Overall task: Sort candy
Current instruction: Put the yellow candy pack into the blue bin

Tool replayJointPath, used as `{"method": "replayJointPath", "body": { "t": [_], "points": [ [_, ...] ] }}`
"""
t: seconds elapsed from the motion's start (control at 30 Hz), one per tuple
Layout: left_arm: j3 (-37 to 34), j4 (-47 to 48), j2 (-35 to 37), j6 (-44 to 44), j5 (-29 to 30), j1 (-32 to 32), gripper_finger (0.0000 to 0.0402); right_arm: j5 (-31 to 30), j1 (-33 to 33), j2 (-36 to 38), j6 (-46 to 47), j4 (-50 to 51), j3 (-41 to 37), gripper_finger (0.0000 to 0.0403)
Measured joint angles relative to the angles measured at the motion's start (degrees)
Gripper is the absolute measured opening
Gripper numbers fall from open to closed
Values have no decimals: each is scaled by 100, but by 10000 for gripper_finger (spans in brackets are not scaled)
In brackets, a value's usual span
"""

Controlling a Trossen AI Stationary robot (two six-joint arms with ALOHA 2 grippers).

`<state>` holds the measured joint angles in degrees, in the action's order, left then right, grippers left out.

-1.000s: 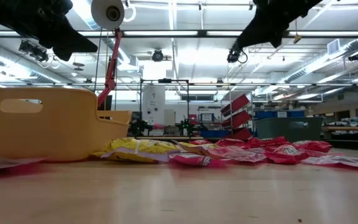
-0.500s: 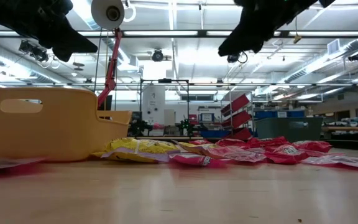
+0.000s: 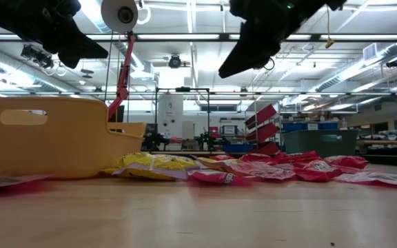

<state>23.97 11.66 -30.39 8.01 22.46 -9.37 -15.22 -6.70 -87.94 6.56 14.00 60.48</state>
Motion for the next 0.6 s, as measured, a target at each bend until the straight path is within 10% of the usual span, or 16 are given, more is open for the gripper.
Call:
{"method": "replayJointPath", "body": {
  "t": [0.6],
  "points": [
    [0, 31, 0, 20, 0, 0, 8, 292, -71, -1396, -214, 849, 889, 78]
  ]
}}
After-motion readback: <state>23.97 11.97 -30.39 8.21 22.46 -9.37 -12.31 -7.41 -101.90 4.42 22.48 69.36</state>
